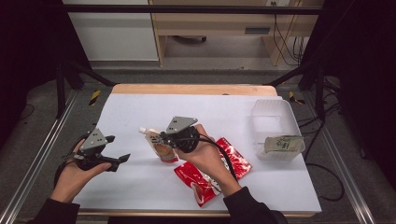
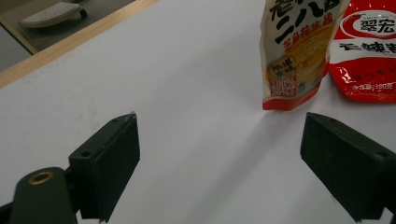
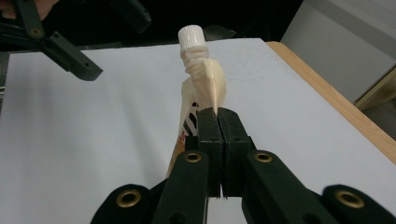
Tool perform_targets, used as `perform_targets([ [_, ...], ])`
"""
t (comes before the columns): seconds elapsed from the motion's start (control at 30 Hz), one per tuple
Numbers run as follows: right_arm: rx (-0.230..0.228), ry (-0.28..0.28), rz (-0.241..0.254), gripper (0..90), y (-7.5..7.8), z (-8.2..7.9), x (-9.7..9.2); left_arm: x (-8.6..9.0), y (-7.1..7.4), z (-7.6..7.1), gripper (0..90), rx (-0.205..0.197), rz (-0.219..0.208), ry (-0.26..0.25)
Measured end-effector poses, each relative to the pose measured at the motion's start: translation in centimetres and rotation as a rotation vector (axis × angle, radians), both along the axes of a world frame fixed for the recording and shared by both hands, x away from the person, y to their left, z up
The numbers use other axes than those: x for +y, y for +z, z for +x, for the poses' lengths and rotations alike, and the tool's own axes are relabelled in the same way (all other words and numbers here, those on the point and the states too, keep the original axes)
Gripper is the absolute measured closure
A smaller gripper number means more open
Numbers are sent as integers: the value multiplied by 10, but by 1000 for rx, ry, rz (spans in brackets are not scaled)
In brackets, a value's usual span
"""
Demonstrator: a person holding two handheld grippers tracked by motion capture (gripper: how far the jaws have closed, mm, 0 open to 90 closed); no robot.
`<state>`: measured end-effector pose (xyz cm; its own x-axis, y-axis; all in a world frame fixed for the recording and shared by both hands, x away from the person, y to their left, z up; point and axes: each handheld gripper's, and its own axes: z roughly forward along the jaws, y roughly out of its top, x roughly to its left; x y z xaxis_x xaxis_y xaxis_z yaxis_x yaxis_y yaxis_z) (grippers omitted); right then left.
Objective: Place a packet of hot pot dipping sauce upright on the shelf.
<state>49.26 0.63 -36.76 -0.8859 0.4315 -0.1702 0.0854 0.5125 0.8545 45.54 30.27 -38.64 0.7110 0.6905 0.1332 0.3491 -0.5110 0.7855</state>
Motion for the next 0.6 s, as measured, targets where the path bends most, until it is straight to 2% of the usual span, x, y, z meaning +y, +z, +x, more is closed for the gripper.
perform_targets([
  [0.27, -11, 35, -8, 897, 3, -6, 5, -13, 19, 6, 141, -20, 34, -42],
  [0.6, -19, 60, -3, 898, 6, -12, 10, -27, 26, 9, 159, -17, 73, -85],
])
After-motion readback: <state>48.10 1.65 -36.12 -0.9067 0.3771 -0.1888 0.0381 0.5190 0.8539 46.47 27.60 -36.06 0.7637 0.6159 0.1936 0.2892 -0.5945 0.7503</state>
